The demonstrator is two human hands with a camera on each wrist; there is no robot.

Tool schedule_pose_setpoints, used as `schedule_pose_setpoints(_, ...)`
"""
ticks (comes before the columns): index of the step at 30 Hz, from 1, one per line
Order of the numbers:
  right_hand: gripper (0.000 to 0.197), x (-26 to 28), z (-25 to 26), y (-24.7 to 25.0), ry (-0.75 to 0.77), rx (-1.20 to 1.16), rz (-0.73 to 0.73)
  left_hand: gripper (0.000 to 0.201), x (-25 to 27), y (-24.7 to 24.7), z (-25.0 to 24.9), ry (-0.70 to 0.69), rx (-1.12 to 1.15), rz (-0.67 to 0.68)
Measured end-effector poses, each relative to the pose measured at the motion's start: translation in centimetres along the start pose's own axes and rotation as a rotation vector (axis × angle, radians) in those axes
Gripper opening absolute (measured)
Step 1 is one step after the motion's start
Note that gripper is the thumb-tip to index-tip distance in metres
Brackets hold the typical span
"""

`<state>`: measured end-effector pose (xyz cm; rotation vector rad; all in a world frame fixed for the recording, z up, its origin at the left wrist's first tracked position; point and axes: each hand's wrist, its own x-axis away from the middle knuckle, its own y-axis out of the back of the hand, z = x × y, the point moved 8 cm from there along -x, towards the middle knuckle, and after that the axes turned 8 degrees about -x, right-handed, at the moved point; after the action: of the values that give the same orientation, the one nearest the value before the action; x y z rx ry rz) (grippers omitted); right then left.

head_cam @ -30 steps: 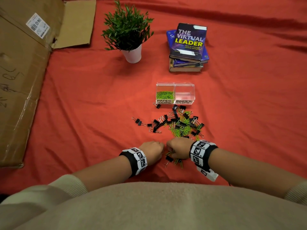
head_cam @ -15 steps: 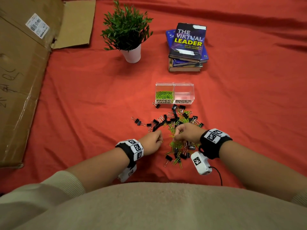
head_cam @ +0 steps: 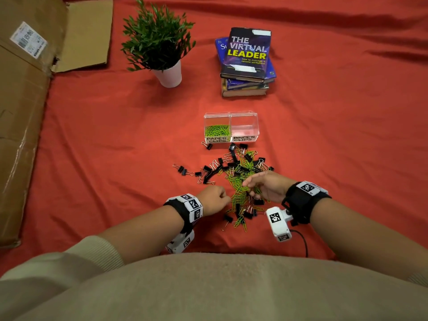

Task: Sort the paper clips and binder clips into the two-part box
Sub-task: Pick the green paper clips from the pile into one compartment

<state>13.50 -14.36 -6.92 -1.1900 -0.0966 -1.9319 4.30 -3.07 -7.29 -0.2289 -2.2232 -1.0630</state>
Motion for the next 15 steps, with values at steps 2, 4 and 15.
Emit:
schedule_pose_setpoints(2,0.025,0.1,-0.3,0.0,-0.015,-0.058,-0.004,0.016,0.0,-0.6,-0.7,-0.033,-0.086,0.016)
schedule_pose_setpoints(4,0.026,0.2,-0.6,-0.3,-0.032,-0.127,0.025,0.015,0.0,-1.1,-1.2,-0.082,-0.217,0.019)
schedule_pose_setpoints(15,0.013,0.8,-0.8,-3.3,0.074,0.9,0.035,0.019,-0.2,-1.4,-1.1,-0.108,-0.396,0.005)
